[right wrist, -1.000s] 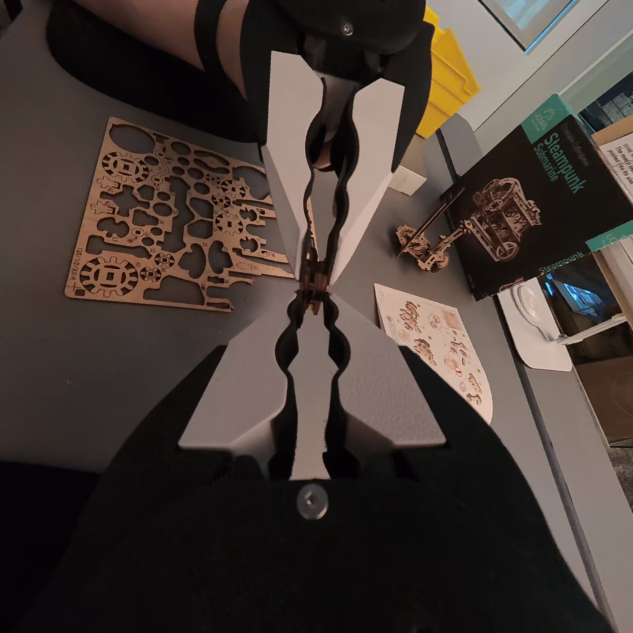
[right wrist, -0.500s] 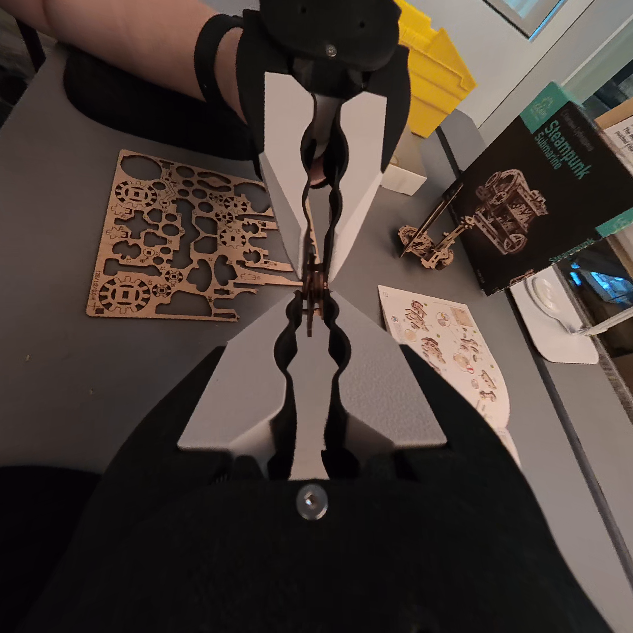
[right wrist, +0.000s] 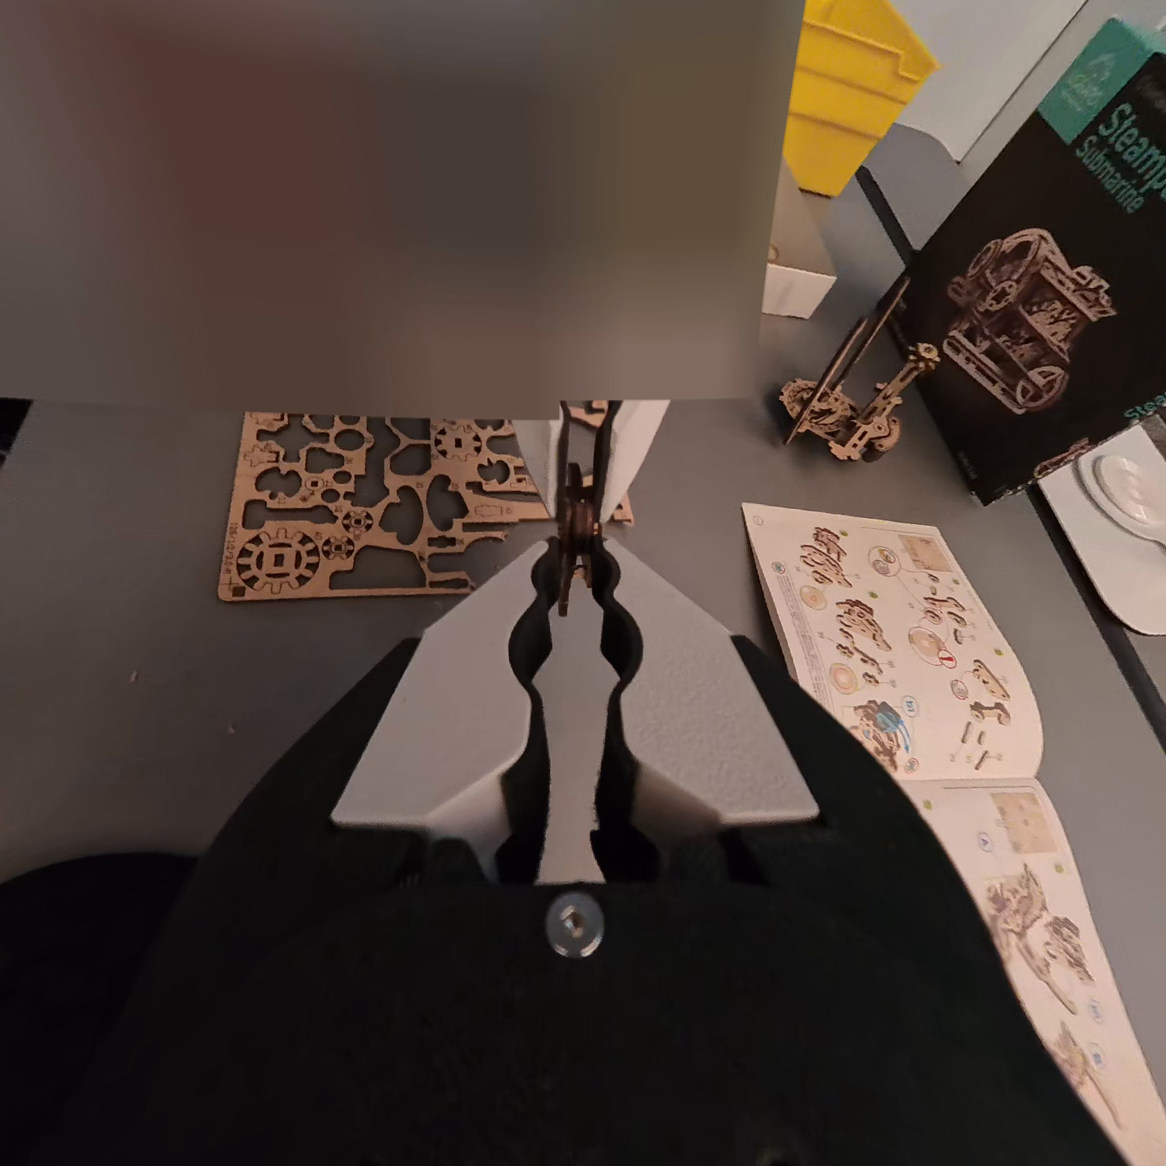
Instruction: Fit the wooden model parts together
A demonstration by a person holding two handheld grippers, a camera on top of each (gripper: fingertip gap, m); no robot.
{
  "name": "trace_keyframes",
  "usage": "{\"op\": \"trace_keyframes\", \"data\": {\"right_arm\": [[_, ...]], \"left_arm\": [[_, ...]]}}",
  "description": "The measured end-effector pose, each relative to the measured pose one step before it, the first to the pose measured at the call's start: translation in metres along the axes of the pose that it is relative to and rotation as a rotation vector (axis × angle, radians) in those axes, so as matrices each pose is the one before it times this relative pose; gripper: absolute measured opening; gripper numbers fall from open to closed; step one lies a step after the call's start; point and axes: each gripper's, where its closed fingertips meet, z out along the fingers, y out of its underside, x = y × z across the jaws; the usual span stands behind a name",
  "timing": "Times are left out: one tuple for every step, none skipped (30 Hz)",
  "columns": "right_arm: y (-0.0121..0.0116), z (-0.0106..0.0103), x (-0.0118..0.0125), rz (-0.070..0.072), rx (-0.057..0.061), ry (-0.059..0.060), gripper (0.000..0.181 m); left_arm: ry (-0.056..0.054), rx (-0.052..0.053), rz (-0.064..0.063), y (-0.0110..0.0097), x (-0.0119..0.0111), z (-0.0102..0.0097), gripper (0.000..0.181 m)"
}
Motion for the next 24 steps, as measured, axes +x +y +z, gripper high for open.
{"op": "trace_keyframes", "data": {"right_arm": [[0.00266,0.00052,-0.00121,-0.0151,-0.0238,-0.0009,0.006],[0.00258,0.00053,-0.00037,-0.0150,-0.0172,0.0044,0.006],[0.00187,0.00033,-0.00146,-0.0119,-0.0037,-0.0086,0.006],[0.00161,0.00051,-0.00235,0.0068,0.0004,-0.0215,0.006],[0.00095,0.00051,0.00026,0.0174,0.0062,-0.0092,0.006],[-0.00016,-0.00033,0.00020,0.0244,0.0161,-0.0156,0.006],[-0.00191,-0.00139,0.00217,0.0438,0.0269,-0.0113,0.006],[-0.00403,-0.00232,0.00381,0.0758,0.0442,-0.0138,0.006],[-0.00586,-0.00320,-0.00003,0.0874,0.0524,-0.0492,0.007],[-0.00618,-0.00348,0.00107,0.0721,0.0520,-0.0330,0.007],[-0.00448,-0.00225,0.00141,0.0598,0.0435,-0.0219,0.007],[0.00056,-0.00007,-0.00226,0.0480,0.0081,-0.0403,0.007],[0.00309,0.00108,0.00140,0.0405,-0.0128,-0.0105,0.007],[0.00272,0.00155,0.00305,0.0341,-0.0056,0.0046,0.007],[0.00210,0.00122,-0.00040,0.0266,-0.0041,-0.0173,0.007],[0.00037,0.00032,0.00013,0.0172,0.0021,-0.0099,0.007],[-0.00154,-0.00045,0.00043,0.0125,0.0135,-0.0049,0.007],[-0.00222,-0.00064,-0.00223,0.0188,0.0181,-0.0249,0.007],[-0.00221,-0.00047,-0.00222,0.0280,0.0183,-0.0297,0.007],[-0.00176,-0.00026,-0.00066,0.0363,0.0164,-0.0230,0.007],[-0.00080,0.00022,0.00005,0.0396,0.0121,-0.0211,0.007],[0.00055,0.00060,0.00179,0.0399,0.0068,-0.0118,0.007],[0.00099,0.00079,0.00184,0.0303,0.0031,-0.0105,0.007],[0.00110,0.00058,0.00196,0.0234,0.0022,-0.0045,0.007]], "left_arm": [[0.0041,-0.0089,0.0015,0.00198,0.00082,0.00145,0.007],[0.0015,-0.0111,-0.0045,0.00171,0.00038,0.00167,0.007],[0.0043,-0.0085,-0.0024,0.00138,0.00088,0.00142,0.007],[0.0105,-0.0093,-0.0014,0.00147,0.00173,0.00114,0.007],[0.0025,-0.0056,-0.0086,0.00084,-0.00009,0.00060,0.007],[0.0024,0.0057,-0.0211,-0.00044,-0.00092,0.00009,0.007],[0.0045,0.0181,-0.0358,-0.00222,-0.00181,-0.00072,0.007],[0.0018,0.0348,-0.0542,-0.00450,-0.00368,-0.00202,0.007],[0.0262,0.0448,-0.0756,-0.00622,-0.00127,-0.00235,0.007],[0.0235,0.0484,-0.0744,-0.00655,-0.00109,-0.00213,0.007],[0.0095,0.0378,-0.0477,-0.00485,-0.00173,-0.00181,0.007],[0.0182,0.0058,-0.0285,-0.00024,0.00092,-0.00044,0.007],[-0.0001,-0.0163,-0.0197,0.00303,-0.00122,0.00047,0.007],[-0.0176,-0.0096,-0.0104,0.00286,-0.00343,0.00058,0.007],[0.0018,-0.0051,-0.0065,0.00226,-0.00060,0.00044,0.007],[0.0088,0.0024,-0.0181,0.00066,-0.00013,0.00008,0.007],[0.0112,0.0124,-0.0383,-0.00111,-0.00079,-0.00030,0.007],[0.0311,0.0162,-0.0544,-0.00196,0.00119,-0.00070,0.007],[0.0364,0.0151,-0.0598,-0.00176,0.00154,-0.00085,0.007],[0.0263,0.0150,-0.0555,-0.00140,0.00029,-0.00058,0.007],[0.0159,0.0114,-0.0360,-0.00057,-0.00044,-0.00054,0.007],[0.0015,0.0021,-0.0207,0.00048,-0.00185,-0.00035,0.007],[-0.0070,-0.0039,-0.0045,0.00099,-0.00214,-0.00011,0.007],[-0.0136,-0.0065,0.0158,0.00121,-0.00191,0.00016,0.007]]}}
